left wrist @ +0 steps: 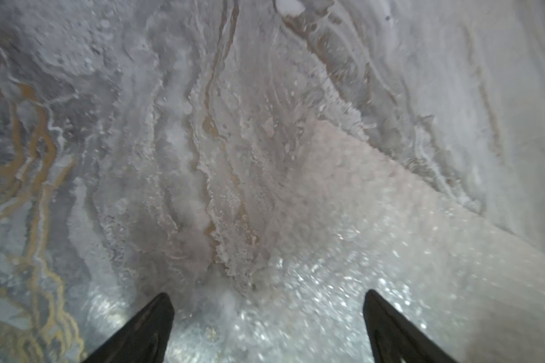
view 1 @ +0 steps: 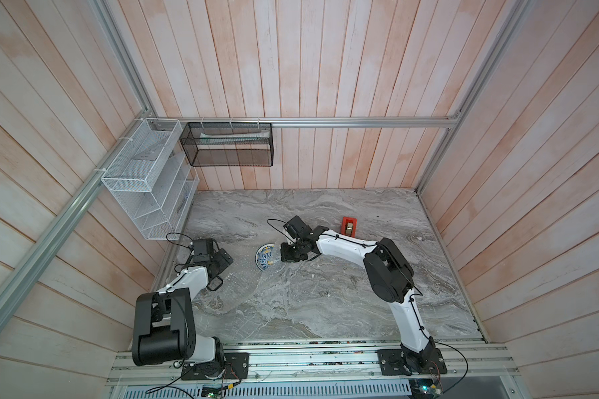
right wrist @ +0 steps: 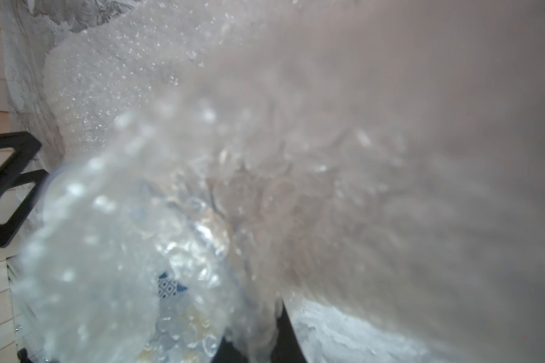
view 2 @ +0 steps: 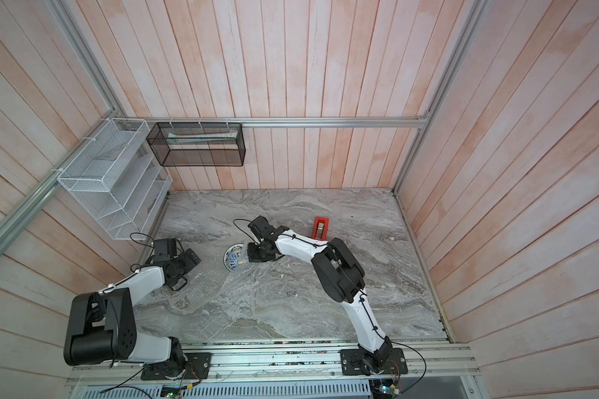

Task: Wrap bowls in bubble wrap
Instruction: Wrap the bowl in bubble wrap.

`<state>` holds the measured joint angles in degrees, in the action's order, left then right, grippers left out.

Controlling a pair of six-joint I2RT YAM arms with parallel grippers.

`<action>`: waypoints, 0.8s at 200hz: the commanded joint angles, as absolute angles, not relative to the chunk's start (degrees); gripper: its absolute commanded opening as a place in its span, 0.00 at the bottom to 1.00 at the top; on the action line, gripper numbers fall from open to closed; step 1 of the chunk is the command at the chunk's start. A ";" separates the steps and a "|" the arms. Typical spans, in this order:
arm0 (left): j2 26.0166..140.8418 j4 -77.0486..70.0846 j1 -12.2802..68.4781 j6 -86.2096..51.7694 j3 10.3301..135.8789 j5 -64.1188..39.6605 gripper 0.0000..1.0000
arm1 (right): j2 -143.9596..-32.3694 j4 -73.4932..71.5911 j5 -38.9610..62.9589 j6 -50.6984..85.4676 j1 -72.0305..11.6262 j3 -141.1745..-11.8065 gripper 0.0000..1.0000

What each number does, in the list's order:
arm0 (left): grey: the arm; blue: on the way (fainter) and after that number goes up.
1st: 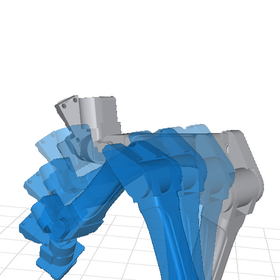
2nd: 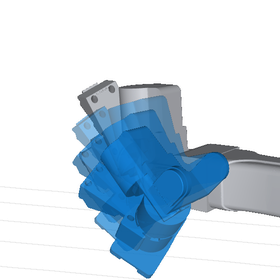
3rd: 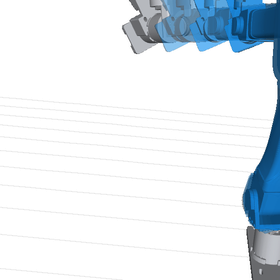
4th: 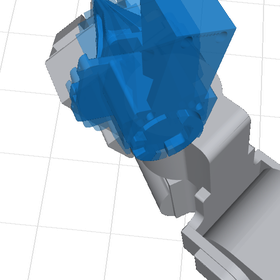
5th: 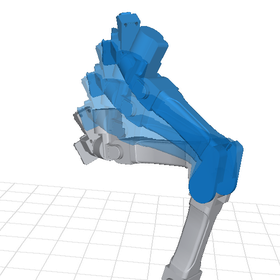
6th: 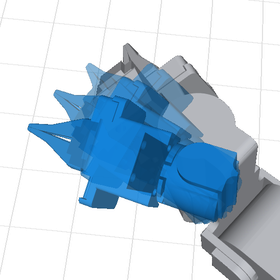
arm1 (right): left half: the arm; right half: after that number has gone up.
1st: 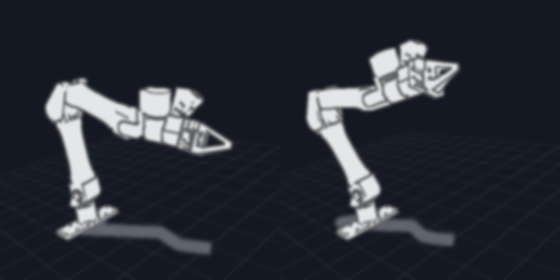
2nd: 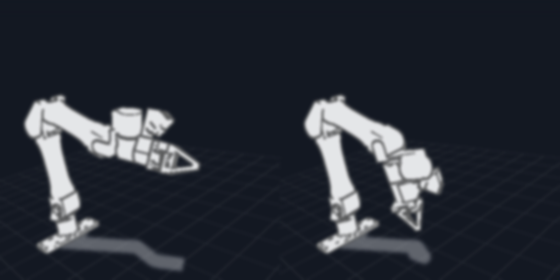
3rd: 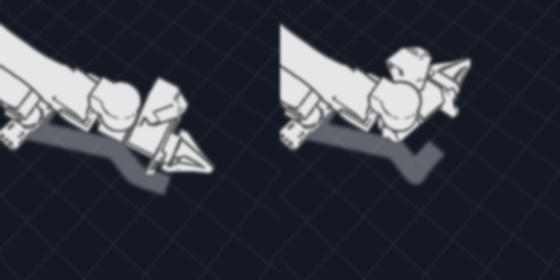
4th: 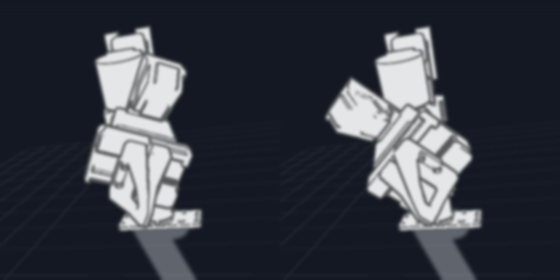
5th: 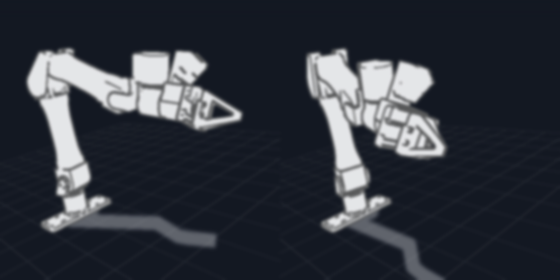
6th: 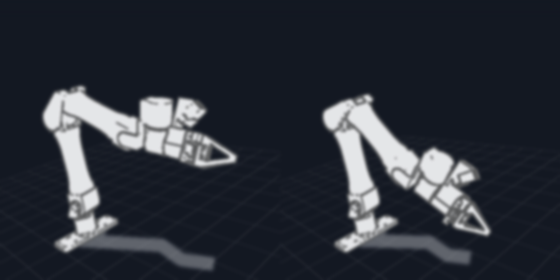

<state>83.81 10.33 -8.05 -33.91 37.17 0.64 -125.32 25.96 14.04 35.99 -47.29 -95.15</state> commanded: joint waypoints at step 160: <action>97.02 4.35 -4.09 -33.00 45.06 -4.02 0.73 | -123.54 28.58 16.71 31.46 -45.88 -92.02 0.00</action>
